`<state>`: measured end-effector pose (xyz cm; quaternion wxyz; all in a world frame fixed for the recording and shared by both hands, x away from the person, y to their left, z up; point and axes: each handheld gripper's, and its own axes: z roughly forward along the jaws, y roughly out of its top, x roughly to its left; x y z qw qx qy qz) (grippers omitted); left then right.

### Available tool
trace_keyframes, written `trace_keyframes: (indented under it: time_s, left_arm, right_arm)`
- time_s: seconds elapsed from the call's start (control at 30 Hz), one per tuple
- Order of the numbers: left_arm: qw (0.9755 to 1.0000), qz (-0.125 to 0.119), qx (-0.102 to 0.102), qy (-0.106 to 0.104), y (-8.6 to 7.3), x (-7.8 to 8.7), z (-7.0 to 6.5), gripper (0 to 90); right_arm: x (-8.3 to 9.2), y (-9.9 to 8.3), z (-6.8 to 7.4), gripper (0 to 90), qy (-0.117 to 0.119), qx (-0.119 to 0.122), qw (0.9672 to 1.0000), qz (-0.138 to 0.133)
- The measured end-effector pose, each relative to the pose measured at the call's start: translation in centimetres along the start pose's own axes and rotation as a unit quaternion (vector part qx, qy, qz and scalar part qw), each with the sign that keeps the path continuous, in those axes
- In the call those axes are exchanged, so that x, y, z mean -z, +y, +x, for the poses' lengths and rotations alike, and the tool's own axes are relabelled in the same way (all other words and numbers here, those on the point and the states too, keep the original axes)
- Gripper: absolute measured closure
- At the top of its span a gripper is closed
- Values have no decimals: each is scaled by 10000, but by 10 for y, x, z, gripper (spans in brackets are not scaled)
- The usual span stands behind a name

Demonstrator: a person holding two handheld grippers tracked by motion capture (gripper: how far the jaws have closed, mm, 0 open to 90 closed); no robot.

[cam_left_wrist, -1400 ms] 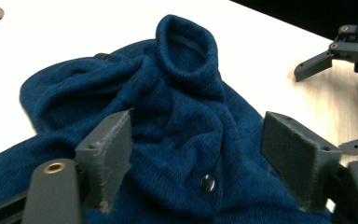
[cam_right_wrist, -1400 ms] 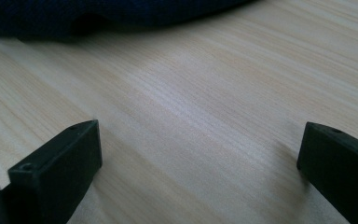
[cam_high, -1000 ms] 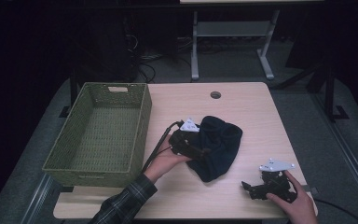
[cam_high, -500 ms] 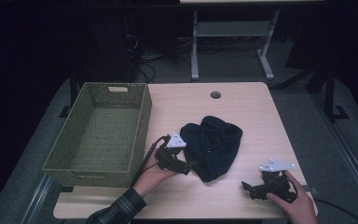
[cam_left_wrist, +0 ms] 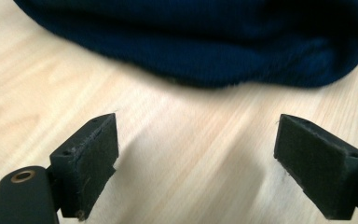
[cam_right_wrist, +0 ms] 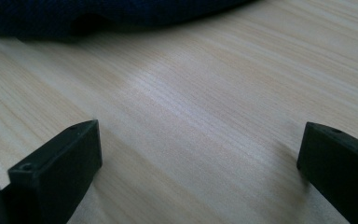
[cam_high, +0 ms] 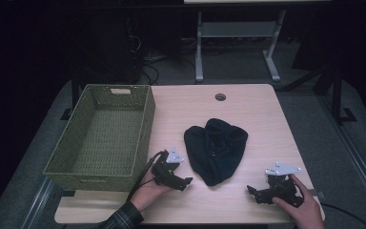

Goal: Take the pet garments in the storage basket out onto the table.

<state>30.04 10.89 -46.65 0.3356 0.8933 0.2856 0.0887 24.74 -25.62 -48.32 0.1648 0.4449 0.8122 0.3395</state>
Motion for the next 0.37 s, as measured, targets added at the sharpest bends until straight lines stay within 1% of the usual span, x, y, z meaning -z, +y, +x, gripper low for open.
trace_keyframes:
  time_s: [0.03,0.07,0.1,0.17,0.27,0.37]
  left_arm:
    - [10000,43,-49,7,-1,-2,-1,129]
    - [9999,2,-129,71,-3,-2,-3,128]
    - [9998,-3,-157,79,-3,-3,-3,128]
    - [9998,-96,-148,82,-5,-3,-4,128]
    - [9989,-430,-146,80,-13,-4,-3,127]
    - [9988,-454,-125,93,-14,-3,-4,128]
  right_arm:
    - [0,0,0,0,0,-2,10000,-1]
    - [0,0,0,0,0,1,10000,0]
    - [0,0,0,0,3,-11,10000,-3]
    - [0,0,0,0,2,4,10000,0]
    - [0,0,0,0,-21,-16,10000,0]
    - [0,0,1,0,-26,-23,10000,0]
